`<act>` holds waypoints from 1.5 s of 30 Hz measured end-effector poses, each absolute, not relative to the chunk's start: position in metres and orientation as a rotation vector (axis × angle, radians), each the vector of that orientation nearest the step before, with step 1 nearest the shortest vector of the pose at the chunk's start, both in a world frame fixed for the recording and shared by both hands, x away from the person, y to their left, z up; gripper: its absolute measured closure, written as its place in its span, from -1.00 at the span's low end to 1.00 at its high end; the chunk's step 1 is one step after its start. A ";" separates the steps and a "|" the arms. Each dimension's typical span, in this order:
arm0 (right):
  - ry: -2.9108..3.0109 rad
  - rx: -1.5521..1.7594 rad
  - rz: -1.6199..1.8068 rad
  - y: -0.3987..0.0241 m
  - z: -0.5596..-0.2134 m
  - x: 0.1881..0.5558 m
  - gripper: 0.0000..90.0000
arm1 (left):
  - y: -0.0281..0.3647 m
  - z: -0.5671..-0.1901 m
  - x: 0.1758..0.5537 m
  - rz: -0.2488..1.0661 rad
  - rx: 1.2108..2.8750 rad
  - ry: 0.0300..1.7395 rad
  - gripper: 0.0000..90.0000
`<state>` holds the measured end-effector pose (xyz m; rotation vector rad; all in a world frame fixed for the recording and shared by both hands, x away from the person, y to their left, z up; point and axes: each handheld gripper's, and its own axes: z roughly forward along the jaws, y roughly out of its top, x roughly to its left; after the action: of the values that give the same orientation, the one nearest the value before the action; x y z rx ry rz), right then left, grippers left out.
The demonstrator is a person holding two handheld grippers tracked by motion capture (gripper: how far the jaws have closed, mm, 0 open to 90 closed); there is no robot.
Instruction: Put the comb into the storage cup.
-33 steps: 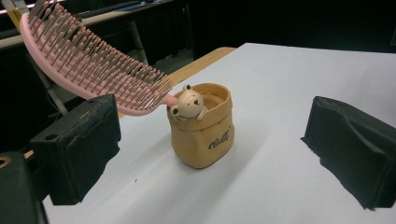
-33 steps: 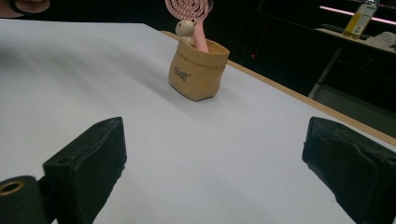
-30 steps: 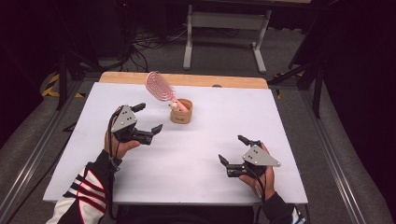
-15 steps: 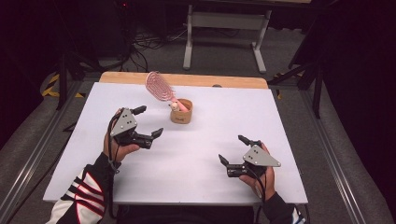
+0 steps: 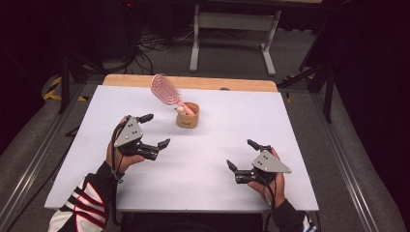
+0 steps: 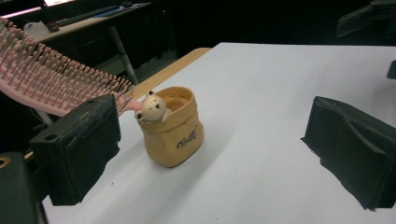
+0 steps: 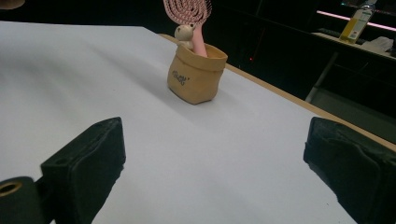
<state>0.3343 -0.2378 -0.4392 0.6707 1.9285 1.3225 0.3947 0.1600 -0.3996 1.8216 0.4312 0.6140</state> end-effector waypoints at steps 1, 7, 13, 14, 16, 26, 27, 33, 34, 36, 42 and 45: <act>1.927 0.670 1.323 -0.238 -0.439 0.334 -0.87 | 0.160 -0.400 0.395 0.614 1.822 0.431 -0.90; 1.921 0.669 1.324 -0.238 -0.438 0.333 -0.88 | 0.157 -0.400 0.390 0.608 1.831 0.410 -0.90; 1.925 0.668 1.327 -0.237 -0.439 0.334 -0.89 | 0.157 -0.400 0.386 0.618 1.836 0.398 -0.90; 1.927 0.667 1.326 -0.237 -0.439 0.333 -0.89 | 0.157 -0.400 0.385 0.615 1.833 0.398 -0.90; 1.932 0.664 1.325 -0.237 -0.439 0.333 -0.89 | 0.157 -0.399 0.384 0.624 1.834 0.394 -0.90; 1.933 0.656 1.320 -0.235 -0.439 0.332 -0.89 | 0.159 -0.399 0.376 0.632 1.829 0.381 -0.90; 1.933 0.656 1.323 -0.235 -0.439 0.332 -0.89 | 0.159 -0.399 0.376 0.634 1.830 0.381 -0.90; 1.934 0.654 1.320 -0.235 -0.439 0.332 -0.89 | 0.160 -0.399 0.371 0.633 1.829 0.373 -0.90; 1.934 0.653 1.320 -0.235 -0.439 0.331 -0.89 | 0.160 -0.399 0.371 0.635 1.834 0.368 -0.90; 1.933 0.651 1.320 -0.235 -0.438 0.331 -0.89 | 0.161 -0.399 0.369 0.641 1.839 0.365 -0.90; 1.932 0.647 1.321 -0.234 -0.438 0.331 -0.89 | 0.163 -0.400 0.365 0.651 1.850 0.363 -0.90; 1.934 0.645 1.318 -0.234 -0.438 0.330 -0.89 | 0.164 -0.401 0.363 0.651 1.852 0.362 -0.90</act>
<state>0.3303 -0.2341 -0.4378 0.6450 1.9341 1.3180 0.3630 0.1642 -0.4005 1.8524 0.3621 0.6513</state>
